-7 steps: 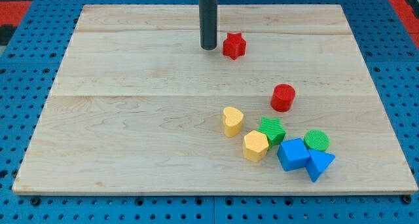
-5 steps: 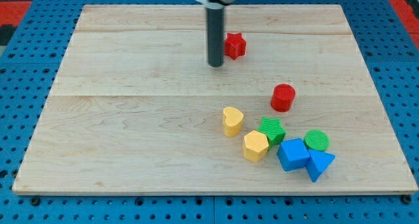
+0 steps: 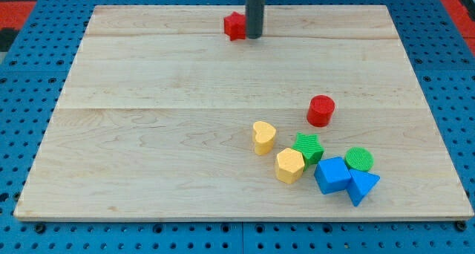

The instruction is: Move the red star to the top left of the board

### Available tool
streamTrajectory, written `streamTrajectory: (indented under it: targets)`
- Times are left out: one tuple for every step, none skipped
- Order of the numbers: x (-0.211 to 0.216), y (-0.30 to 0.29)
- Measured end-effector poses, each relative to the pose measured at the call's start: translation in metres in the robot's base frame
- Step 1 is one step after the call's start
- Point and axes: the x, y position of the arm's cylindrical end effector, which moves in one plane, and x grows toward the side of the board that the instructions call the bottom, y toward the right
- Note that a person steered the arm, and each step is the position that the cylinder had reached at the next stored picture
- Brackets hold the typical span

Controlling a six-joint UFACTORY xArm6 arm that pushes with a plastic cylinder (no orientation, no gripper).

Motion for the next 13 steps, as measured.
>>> streamTrajectory:
  targets:
    - [-0.020,-0.016]
    - [-0.040,0.000]
    - [-0.045,-0.062]
    - [-0.043,-0.127]
    - [0.008,-0.100]
    - [0.003,-0.143]
    - [-0.015,-0.172]
    - [-0.032,-0.134]
    - [-0.064,-0.141]
    - [-0.058,-0.178]
    - [-0.053,-0.212]
    - [-0.048,-0.199]
    - [-0.045,-0.103]
